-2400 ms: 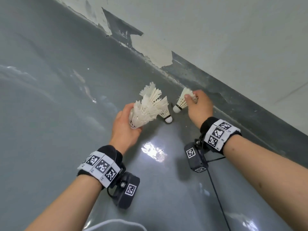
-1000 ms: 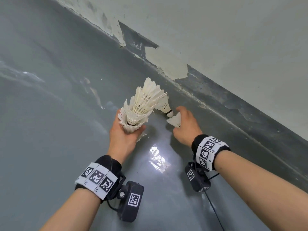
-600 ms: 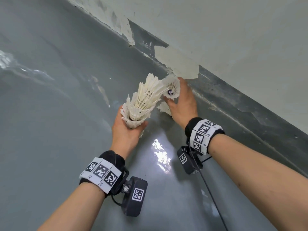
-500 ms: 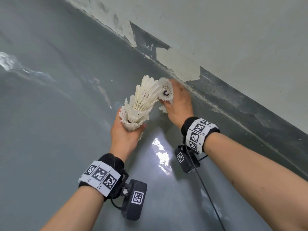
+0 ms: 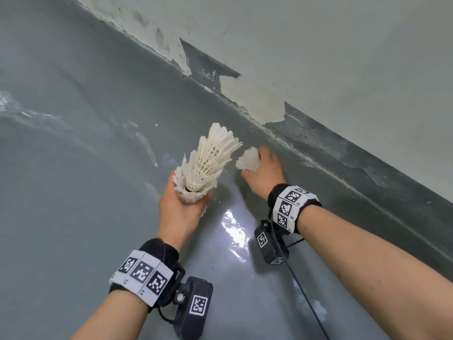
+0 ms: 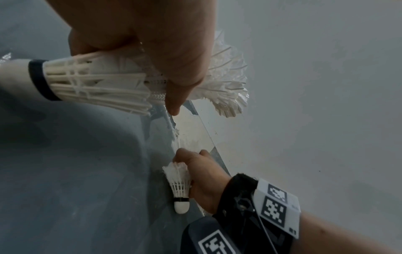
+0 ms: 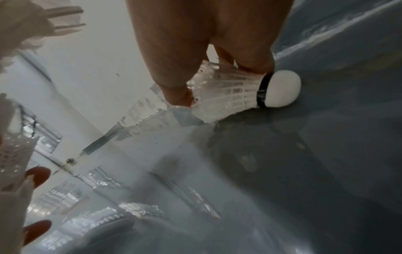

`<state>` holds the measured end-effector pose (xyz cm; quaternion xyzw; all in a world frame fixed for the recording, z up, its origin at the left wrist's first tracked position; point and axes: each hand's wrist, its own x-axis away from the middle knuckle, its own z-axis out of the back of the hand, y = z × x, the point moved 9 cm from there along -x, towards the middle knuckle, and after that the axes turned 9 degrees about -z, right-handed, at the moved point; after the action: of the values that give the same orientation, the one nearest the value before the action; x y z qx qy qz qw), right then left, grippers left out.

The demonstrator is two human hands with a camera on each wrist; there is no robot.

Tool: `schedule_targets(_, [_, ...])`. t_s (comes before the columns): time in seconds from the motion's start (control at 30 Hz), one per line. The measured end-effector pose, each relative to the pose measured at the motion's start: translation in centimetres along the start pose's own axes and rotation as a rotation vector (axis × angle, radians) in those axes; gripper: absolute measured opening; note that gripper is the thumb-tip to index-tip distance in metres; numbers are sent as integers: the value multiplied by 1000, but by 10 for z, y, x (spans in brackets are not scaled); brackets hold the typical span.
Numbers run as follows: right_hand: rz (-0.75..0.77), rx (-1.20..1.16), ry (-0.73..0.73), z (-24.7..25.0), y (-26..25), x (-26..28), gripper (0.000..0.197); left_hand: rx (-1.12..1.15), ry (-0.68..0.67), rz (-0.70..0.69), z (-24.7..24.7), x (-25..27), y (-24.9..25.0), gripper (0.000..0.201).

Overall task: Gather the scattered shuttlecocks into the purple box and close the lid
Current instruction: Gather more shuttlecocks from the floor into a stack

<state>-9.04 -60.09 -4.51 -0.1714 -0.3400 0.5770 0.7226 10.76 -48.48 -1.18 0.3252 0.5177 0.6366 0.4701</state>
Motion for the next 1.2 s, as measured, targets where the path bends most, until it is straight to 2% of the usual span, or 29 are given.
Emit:
schedule_targets(0.2, [-205,-439,148,43,29,20,44,-37,-90,17,-7,8,-3,58])
schedule_targets(0.37, [-260,-1035,430,99,35,35,54,-127,-213,-17,-19,19,5,58])
schedule_targets(0.47, [-203,-1407,377,112,19,29,47,-189,-247,-15,-27,23,7,55])
schedule_targets(0.57, [-217,-1398,302,115,2,44,59,-188,-267,-34,-35,28,15,54])
schedule_targets(0.73, [-43,-1140,264,111,-15,70,70,-183,-313,-69,-47,35,25,52])
schedule_targets(0.8, [1,-1115,248,114,-15,73,65,-176,-312,-63,-47,39,25,51])
schedule_targets(0.9, [25,-1121,149,109,-19,71,46,-156,-302,-57,-45,42,25,53])
schedule_targets(1.03, [-45,-1125,-9,97,-17,71,34,-131,-311,-35,-45,44,26,56])
schedule_targets(1.2, [-88,-1179,-76,97,-6,72,49,-121,-362,-31,-54,42,28,56])
